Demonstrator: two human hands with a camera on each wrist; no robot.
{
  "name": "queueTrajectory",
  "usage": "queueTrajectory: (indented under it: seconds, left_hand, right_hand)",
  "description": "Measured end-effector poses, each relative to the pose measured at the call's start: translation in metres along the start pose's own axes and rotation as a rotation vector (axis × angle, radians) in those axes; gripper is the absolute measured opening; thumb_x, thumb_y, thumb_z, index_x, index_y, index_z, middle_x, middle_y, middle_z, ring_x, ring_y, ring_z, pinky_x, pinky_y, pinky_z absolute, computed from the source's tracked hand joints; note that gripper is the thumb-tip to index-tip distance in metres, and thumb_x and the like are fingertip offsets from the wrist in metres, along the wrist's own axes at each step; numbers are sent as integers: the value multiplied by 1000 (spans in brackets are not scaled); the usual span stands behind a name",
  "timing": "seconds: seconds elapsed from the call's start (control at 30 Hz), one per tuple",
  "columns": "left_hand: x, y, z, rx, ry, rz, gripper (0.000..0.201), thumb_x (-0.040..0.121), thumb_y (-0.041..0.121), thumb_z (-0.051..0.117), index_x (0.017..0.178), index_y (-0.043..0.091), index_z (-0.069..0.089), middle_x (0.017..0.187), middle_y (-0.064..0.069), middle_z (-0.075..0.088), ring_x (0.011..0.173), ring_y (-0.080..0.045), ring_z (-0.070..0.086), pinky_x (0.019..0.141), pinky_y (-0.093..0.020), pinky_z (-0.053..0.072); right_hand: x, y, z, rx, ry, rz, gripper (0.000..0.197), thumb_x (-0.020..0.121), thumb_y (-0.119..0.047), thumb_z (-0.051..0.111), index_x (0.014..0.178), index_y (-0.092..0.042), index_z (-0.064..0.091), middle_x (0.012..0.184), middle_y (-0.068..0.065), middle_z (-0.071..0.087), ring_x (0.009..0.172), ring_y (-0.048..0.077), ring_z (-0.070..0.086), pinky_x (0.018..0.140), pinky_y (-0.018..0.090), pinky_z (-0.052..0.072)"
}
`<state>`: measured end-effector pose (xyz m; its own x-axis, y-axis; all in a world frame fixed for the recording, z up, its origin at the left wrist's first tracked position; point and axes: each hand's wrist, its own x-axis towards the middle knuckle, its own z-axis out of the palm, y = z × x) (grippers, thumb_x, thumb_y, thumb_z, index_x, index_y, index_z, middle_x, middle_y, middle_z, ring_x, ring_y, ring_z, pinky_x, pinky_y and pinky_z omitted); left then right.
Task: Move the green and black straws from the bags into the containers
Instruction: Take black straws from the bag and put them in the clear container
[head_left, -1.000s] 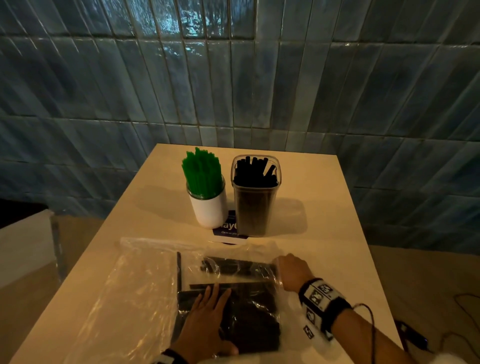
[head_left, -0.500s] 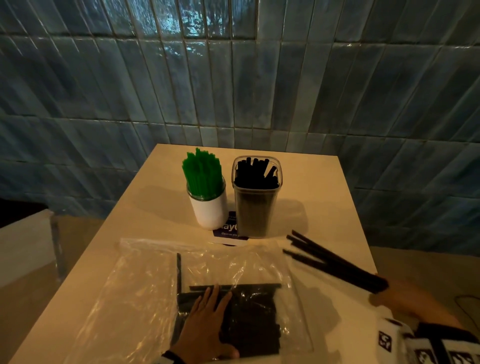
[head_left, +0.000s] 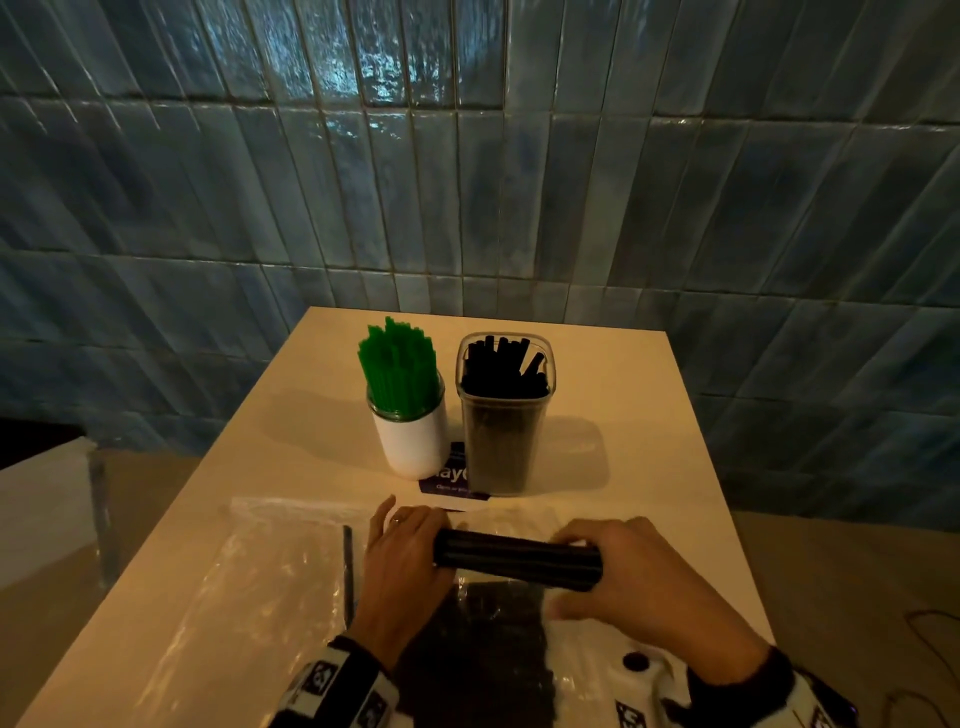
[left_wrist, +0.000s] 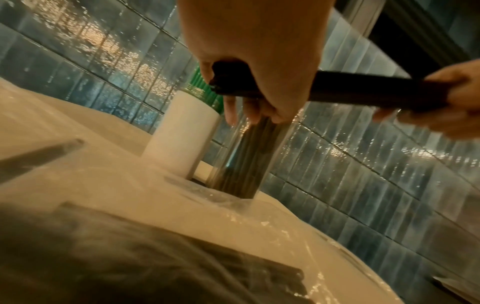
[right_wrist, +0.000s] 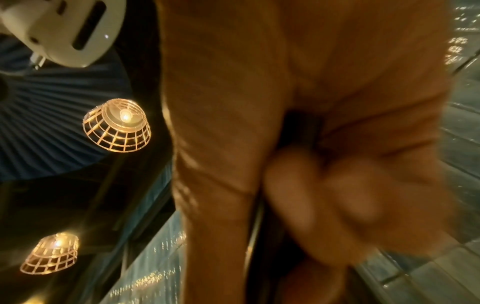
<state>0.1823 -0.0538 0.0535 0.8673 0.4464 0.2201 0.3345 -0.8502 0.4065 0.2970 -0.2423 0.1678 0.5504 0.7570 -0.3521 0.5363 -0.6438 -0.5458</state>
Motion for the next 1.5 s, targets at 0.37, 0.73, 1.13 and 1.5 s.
queueTrajectory:
  seconds: [0.37,0.73,1.13,1.5]
  left_hand:
    - [27,49,0,-517,-160,42,18,85,31,63,102,28,61,86,16,61,80,4,59,78,-18,49]
    - [159,67,-65,-115,138,261,48,93,47,42,133,21,41,141,0,39,125,-11,33,107,-38,33]
    - [173,53,-21,175,93,279,72,83,71,36,132,21,49,134,-2,54,124,-24,49,95,-36,45]
    - [169,49,-11,110,329,364,57,75,67,42,83,16,68,75,0,68,71,-21,64,56,-25,50]
  right_hand:
    - [29,-45,-1,1168,1005,-584,22,80,-54,60,73,-33,58,59,-8,57,50,8,55,52,20,50]
    - [38,-31,-132,1248,1408,-765,36,90,-43,45,69,-15,40,47,-9,38,38,8,35,42,21,33]
    - [79,-36,-175,1180,1471,-864,29,89,-38,44,72,-14,43,51,-6,40,41,11,37,42,23,35]
    - [140,-69,-152,923,1158,-883,10,87,-25,52,77,-23,51,54,-13,53,46,1,47,45,18,40]
